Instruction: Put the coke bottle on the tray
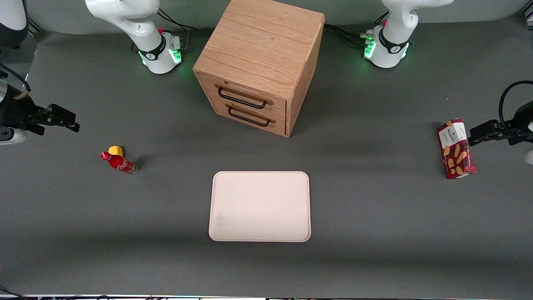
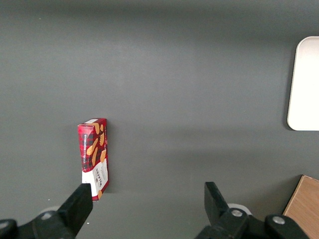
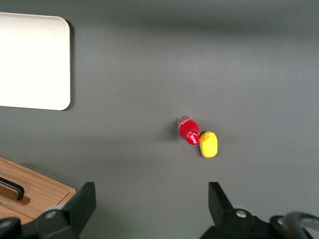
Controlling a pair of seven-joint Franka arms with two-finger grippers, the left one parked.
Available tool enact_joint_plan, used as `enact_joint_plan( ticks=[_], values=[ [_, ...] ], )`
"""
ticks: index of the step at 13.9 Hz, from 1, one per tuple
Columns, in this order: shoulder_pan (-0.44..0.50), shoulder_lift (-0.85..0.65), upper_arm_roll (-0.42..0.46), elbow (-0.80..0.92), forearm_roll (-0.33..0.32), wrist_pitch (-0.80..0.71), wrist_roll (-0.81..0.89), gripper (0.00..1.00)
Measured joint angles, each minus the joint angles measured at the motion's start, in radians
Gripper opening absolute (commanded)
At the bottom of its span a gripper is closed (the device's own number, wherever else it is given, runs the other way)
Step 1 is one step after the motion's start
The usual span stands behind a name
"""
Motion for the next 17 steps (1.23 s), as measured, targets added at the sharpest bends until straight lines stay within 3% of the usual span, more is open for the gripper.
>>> enact_joint_plan(
  ticks=[5, 9, 17],
  values=[
    [-0.004, 0.003, -0.018, 0.0, -0.005, -0.011, -0.019, 1.0],
    [-0.007, -0.013, -0.091, -0.026, -0.01, -0.017, -0.103, 1.0],
    [0.013, -0.16, -0.115, -0.207, -0.038, 0.053, -0.135, 1.0]
  ],
)
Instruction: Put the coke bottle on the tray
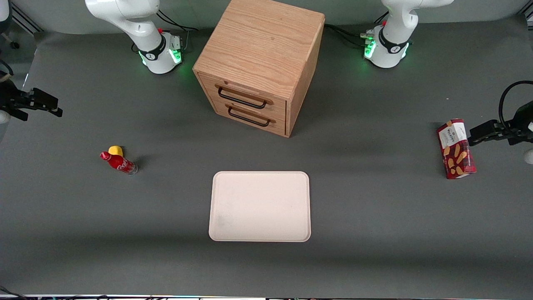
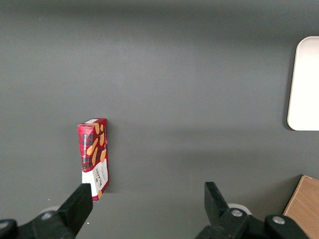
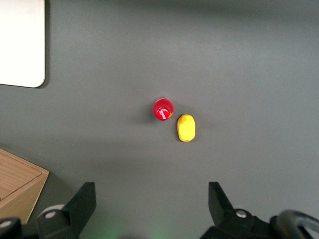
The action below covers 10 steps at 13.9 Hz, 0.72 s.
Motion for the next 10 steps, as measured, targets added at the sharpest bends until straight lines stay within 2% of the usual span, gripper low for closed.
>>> enact_joint_plan(
  ticks=[10],
  values=[
    [0.0, -0.028, -0.013, -0.141, -0.002, 0.132, -0.007, 1.0]
  ],
)
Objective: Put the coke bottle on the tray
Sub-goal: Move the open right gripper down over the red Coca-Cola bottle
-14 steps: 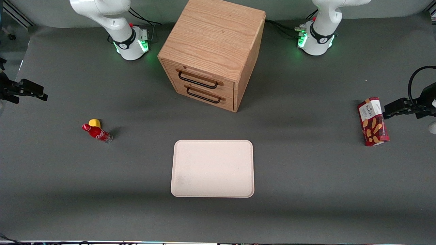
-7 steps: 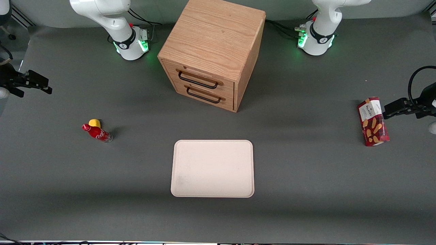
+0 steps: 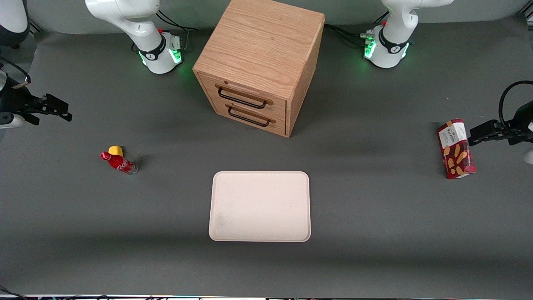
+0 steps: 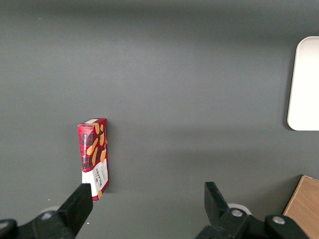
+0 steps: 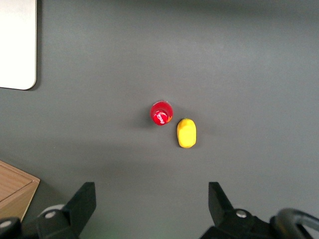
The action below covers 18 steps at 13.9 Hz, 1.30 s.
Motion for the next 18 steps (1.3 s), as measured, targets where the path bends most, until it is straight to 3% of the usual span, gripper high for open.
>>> enact_joint_plan(
  ticks=[8, 18],
  values=[
    [0.0, 0.049, 0.0, -0.09, -0.001, 0.14, 0.0, 1.0],
    [0.0, 0.144, -0.013, -0.284, -0.001, 0.465, -0.007, 1.0]
  ],
)
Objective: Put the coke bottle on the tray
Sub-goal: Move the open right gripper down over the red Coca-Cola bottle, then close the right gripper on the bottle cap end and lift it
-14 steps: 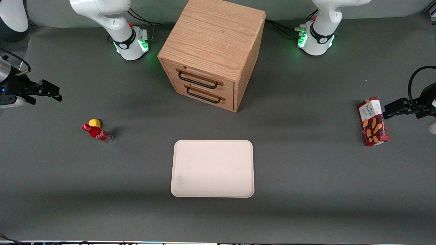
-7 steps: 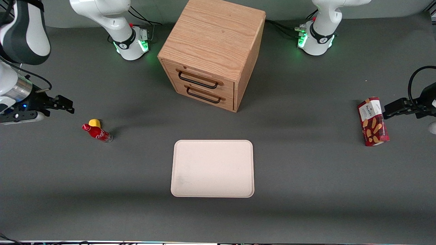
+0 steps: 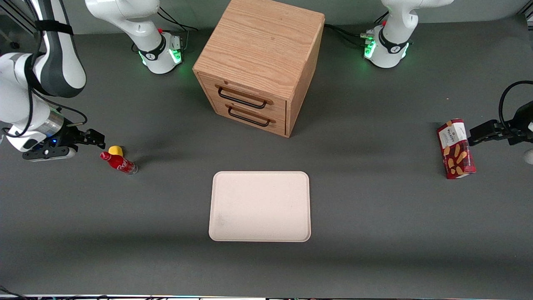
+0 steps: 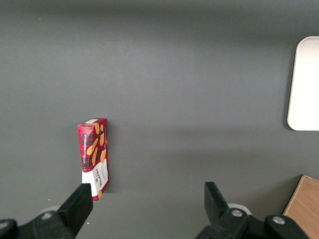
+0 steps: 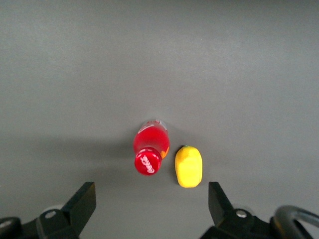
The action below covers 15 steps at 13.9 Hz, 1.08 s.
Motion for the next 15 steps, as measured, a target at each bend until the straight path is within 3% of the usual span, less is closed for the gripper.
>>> enact_joint_plan(
  ticks=[6, 10, 15],
  values=[
    [0.001, 0.076, 0.0, -0.005, 0.004, 0.089, -0.001, 1.0],
    [0.004, 0.119, 0.0, -0.006, 0.075, 0.119, -0.058, 1.0],
    [0.004, 0.13, 0.0, -0.013, 0.079, 0.12, -0.061, 1.0]
  ],
)
